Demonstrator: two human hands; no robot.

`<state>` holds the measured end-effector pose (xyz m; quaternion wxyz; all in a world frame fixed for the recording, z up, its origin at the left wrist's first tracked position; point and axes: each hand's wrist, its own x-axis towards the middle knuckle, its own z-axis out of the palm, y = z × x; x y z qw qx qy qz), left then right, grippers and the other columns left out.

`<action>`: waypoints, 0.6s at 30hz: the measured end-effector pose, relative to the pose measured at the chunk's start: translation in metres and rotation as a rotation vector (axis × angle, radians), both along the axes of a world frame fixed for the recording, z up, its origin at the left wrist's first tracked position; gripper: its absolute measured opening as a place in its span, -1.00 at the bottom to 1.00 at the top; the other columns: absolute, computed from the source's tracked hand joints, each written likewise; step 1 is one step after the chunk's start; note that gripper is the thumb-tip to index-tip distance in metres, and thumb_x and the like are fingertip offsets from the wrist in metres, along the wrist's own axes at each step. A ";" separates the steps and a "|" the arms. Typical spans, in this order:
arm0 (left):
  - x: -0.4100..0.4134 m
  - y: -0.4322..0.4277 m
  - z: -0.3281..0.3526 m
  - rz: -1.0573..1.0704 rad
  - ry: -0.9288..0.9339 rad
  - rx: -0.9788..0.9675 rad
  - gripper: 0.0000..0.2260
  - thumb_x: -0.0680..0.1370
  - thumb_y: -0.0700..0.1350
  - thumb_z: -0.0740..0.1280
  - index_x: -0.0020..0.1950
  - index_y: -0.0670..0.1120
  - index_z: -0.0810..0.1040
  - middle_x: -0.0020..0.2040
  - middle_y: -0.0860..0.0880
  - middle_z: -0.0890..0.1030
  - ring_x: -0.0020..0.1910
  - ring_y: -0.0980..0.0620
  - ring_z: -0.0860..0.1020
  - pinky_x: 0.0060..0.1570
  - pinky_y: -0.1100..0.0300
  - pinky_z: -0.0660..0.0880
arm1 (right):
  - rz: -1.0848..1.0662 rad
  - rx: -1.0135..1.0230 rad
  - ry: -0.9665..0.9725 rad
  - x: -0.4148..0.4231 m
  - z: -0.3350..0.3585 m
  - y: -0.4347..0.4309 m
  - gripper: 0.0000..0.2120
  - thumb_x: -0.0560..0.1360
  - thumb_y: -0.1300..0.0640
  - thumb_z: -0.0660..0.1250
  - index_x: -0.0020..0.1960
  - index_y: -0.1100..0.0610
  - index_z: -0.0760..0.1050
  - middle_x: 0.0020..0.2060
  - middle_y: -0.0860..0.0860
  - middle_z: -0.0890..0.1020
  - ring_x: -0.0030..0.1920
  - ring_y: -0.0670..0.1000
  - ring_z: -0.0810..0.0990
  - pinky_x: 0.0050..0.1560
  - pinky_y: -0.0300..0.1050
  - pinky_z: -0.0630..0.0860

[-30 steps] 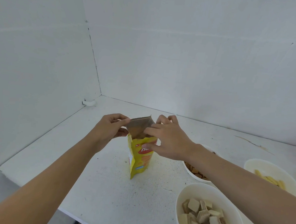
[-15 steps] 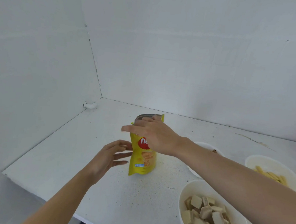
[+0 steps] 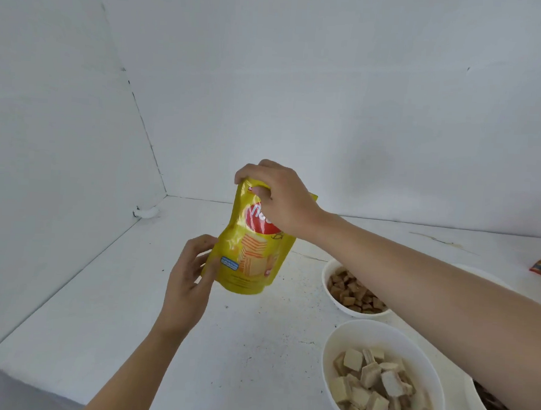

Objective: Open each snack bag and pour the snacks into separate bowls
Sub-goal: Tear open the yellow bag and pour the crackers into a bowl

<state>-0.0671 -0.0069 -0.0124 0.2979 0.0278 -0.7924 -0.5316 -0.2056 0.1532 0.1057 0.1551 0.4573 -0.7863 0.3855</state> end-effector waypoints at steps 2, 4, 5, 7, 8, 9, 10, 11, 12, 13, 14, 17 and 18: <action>-0.008 -0.001 0.009 0.001 -0.005 -0.105 -0.77 0.68 -0.09 0.25 0.31 0.14 0.51 0.23 0.09 0.60 0.19 -0.07 0.61 0.04 -0.02 0.63 | -0.001 -0.018 0.002 -0.002 0.007 0.001 -0.66 0.51 0.41 0.26 0.06 0.02 0.60 -0.13 0.00 0.55 -0.12 0.03 0.54 -0.05 0.08 0.52; -0.018 0.003 0.022 -0.029 -0.011 -0.162 -0.75 0.70 -0.11 0.24 0.34 0.12 0.52 0.24 0.11 0.60 0.22 -0.02 0.60 0.08 0.07 0.61 | 0.022 -0.001 0.011 -0.001 0.011 0.000 -0.72 0.52 0.40 0.29 0.02 0.06 0.62 -0.12 -0.04 0.57 -0.07 0.02 0.56 -0.01 0.08 0.52; -0.023 0.006 0.029 -0.043 0.009 -0.181 -0.75 0.69 -0.14 0.24 0.32 0.11 0.54 0.23 0.13 0.61 0.22 0.00 0.59 0.09 0.14 0.59 | 0.031 0.016 0.013 0.000 0.012 0.000 -0.74 0.52 0.38 0.30 0.00 0.07 0.63 -0.12 -0.05 0.58 -0.05 0.01 0.54 0.01 0.07 0.51; -0.032 0.012 0.041 -0.035 0.061 -0.204 -0.76 0.67 -0.21 0.27 0.23 0.08 0.61 0.17 0.15 0.64 0.19 0.03 0.61 0.08 0.22 0.57 | 0.004 0.042 0.054 0.004 0.013 -0.001 -0.78 0.50 0.34 0.33 -0.01 0.06 0.63 -0.14 -0.08 0.61 -0.01 -0.03 0.46 0.05 0.07 0.45; -0.037 0.014 0.044 -0.021 0.080 -0.197 -0.77 0.66 -0.24 0.30 0.19 0.05 0.63 0.13 0.14 0.66 0.16 0.05 0.63 0.08 0.23 0.58 | -0.037 0.046 0.107 0.005 0.013 0.000 -0.79 0.47 0.30 0.35 -0.03 0.03 0.64 -0.15 -0.12 0.62 0.02 -0.04 0.42 0.09 0.08 0.40; -0.041 0.016 0.046 -0.006 0.090 -0.181 -0.78 0.64 -0.26 0.32 0.16 0.02 0.65 0.09 0.12 0.68 0.12 0.06 0.65 0.09 0.22 0.59 | -0.078 0.052 0.172 0.006 0.014 0.002 -0.81 0.44 0.25 0.37 -0.05 0.00 0.65 -0.17 -0.15 0.63 0.07 -0.04 0.41 0.15 0.10 0.33; -0.045 0.018 0.046 0.005 0.091 -0.156 -0.79 0.63 -0.28 0.34 0.12 0.01 0.66 0.06 0.10 0.70 0.08 0.06 0.66 0.09 0.20 0.60 | -0.099 0.067 0.229 0.006 0.016 0.004 -0.84 0.42 0.20 0.39 -0.08 -0.02 0.65 -0.19 -0.17 0.64 0.13 -0.05 0.42 0.22 0.12 0.27; -0.047 0.021 0.046 0.009 0.082 -0.123 -0.80 0.62 -0.28 0.35 0.09 -0.01 0.67 0.02 0.08 0.71 0.05 0.05 0.68 0.09 0.19 0.60 | -0.097 0.092 0.262 0.005 0.019 0.007 -0.88 0.40 0.15 0.42 -0.11 -0.04 0.66 -0.20 -0.17 0.64 0.20 -0.07 0.43 0.30 0.14 0.21; -0.048 0.023 0.045 0.006 0.075 -0.092 -0.82 0.61 -0.27 0.36 0.08 -0.02 0.67 0.00 0.07 0.72 0.04 0.05 0.68 0.08 0.19 0.61 | -0.082 0.121 0.266 0.004 0.021 0.011 -0.91 0.41 0.12 0.44 -0.13 -0.05 0.66 -0.20 -0.17 0.64 0.28 -0.09 0.43 0.38 0.16 0.14; -0.049 0.026 0.044 -0.007 0.074 -0.074 -0.83 0.62 -0.26 0.36 0.09 -0.02 0.67 0.01 0.07 0.72 0.04 0.05 0.68 0.08 0.19 0.60 | -0.068 0.149 0.253 0.001 0.023 0.014 -0.93 0.42 0.10 0.45 -0.14 -0.05 0.65 -0.20 -0.17 0.65 0.33 -0.10 0.43 0.45 0.19 0.05; -0.050 0.028 0.043 -0.034 0.074 -0.075 -0.83 0.62 -0.25 0.36 0.12 -0.03 0.66 0.04 0.08 0.71 0.07 0.04 0.68 0.08 0.21 0.60 | -0.065 0.164 0.227 -0.001 0.025 0.018 -0.94 0.44 0.11 0.45 -0.13 -0.05 0.66 -0.18 -0.16 0.67 0.36 -0.10 0.43 0.49 0.21 -0.03; -0.051 0.033 0.035 -0.161 0.056 -0.143 -0.76 0.64 -0.21 0.34 0.27 0.02 0.59 0.18 0.12 0.66 0.21 0.04 0.61 0.10 0.29 0.57 | -0.104 0.058 0.053 -0.010 0.032 0.035 -0.95 0.45 0.16 0.48 -0.11 0.02 0.69 -0.11 -0.12 0.69 0.17 -0.09 0.58 0.48 0.08 0.09; -0.053 0.034 0.033 -0.186 0.043 -0.131 -0.74 0.64 -0.20 0.34 0.29 0.04 0.57 0.20 0.12 0.64 0.23 0.05 0.60 0.09 0.29 0.58 | -0.107 -0.005 -0.022 -0.012 0.033 0.042 -0.95 0.44 0.17 0.49 -0.11 0.05 0.69 -0.12 -0.12 0.68 0.06 -0.10 0.62 0.40 -0.04 0.28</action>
